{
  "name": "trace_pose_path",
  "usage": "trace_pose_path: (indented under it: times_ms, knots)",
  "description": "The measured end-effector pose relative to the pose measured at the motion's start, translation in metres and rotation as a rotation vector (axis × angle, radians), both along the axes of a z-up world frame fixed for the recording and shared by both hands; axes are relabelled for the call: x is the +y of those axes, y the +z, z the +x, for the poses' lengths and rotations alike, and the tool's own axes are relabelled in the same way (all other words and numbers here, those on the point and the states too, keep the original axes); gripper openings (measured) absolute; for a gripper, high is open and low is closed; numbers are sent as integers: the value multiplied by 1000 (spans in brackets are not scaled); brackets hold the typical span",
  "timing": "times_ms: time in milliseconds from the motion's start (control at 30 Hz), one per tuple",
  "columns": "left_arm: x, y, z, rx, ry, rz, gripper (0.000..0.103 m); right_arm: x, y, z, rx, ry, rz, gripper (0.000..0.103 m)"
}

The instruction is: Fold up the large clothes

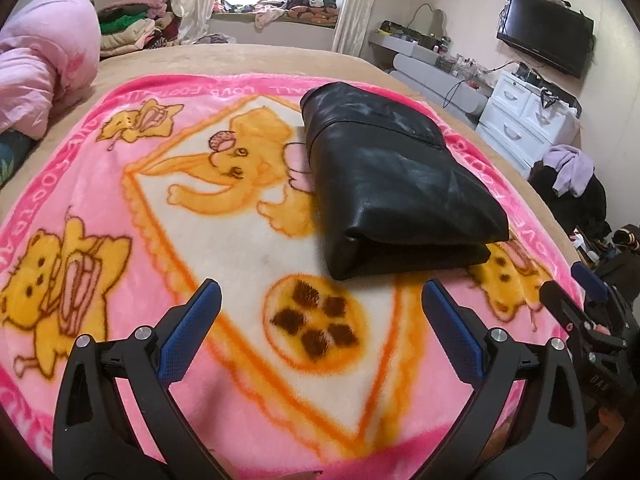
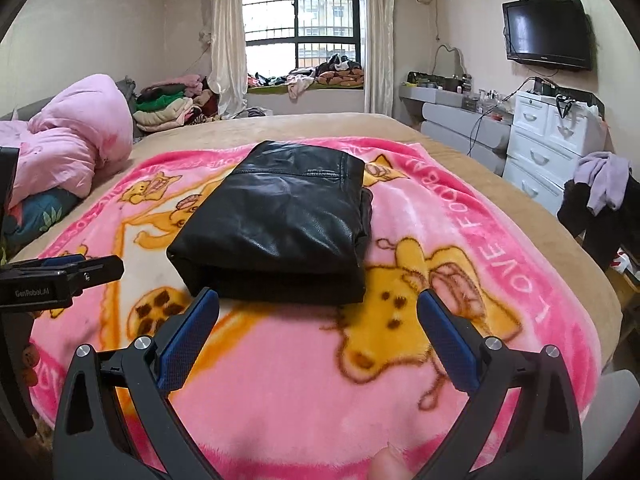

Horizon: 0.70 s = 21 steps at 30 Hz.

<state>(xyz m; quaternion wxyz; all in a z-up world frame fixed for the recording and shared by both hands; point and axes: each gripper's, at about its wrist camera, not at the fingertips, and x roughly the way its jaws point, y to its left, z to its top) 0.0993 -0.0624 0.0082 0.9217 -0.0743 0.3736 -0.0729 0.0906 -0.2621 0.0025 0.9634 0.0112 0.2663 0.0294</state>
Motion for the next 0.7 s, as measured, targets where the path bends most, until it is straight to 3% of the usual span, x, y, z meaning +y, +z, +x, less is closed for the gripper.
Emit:
trace_pose_path:
  times_ms: [700]
  knots:
    - [4,4,-6,-9,21,36,94,-5,2,-9,9,-10,20,99]
